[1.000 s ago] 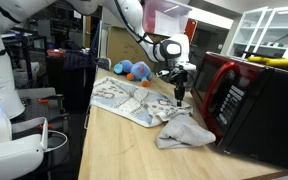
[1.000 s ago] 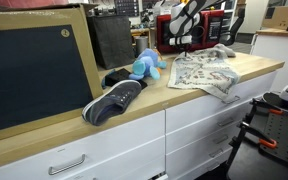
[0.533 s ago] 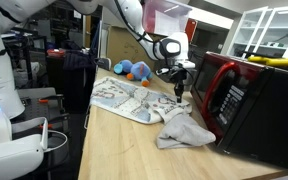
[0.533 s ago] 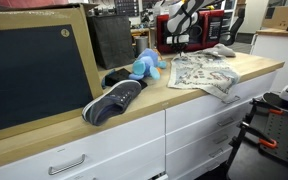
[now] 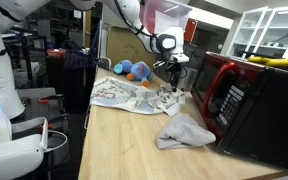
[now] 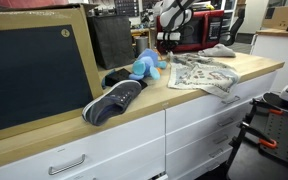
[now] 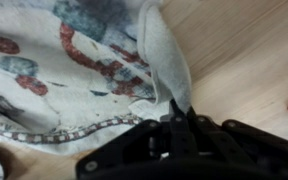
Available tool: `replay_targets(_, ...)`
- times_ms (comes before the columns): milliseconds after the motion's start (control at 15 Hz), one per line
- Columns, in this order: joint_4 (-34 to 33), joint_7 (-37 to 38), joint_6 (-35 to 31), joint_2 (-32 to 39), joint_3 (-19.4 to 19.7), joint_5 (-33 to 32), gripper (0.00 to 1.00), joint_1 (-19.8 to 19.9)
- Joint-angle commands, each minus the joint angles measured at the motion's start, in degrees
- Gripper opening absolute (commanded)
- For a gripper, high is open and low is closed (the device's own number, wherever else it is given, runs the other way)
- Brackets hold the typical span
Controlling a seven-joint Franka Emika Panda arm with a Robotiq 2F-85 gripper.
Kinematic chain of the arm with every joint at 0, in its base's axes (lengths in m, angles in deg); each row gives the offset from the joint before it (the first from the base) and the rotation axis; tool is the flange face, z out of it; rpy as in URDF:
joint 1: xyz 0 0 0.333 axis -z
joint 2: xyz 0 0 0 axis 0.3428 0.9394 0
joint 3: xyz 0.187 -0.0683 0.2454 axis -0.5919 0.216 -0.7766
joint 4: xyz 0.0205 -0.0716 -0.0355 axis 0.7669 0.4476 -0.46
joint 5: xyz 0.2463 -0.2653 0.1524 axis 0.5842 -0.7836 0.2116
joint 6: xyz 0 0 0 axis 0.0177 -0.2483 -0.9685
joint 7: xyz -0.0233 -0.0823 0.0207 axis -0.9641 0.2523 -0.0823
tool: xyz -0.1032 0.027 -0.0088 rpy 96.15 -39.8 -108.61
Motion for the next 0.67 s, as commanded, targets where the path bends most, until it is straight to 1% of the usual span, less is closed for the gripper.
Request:
replay_targets(0,-0.42,0.81,-2.98,-0.84,-2.23,2.38,0.01,-0.35)
replay_targets(267,-2.12,0.89,-8.76,0.63,-3.09,3.4,0.01,-0.88)
replay_targets(333,-2.33,0.59,-8.62,0.57,-3.09,3.53,0.08,-0.75)
replay_targets(400,-2.34,0.06,-8.24,0.28,-3.06,3.58,0.31,-0.47)
replay_targets(533,-1.57,-2.46,-6.7,-1.08,-3.16,3.51,0.35,1.04)
replay_targets(600,-1.13,-4.08,-6.57,-1.82,-3.16,3.58,0.4,2.2)
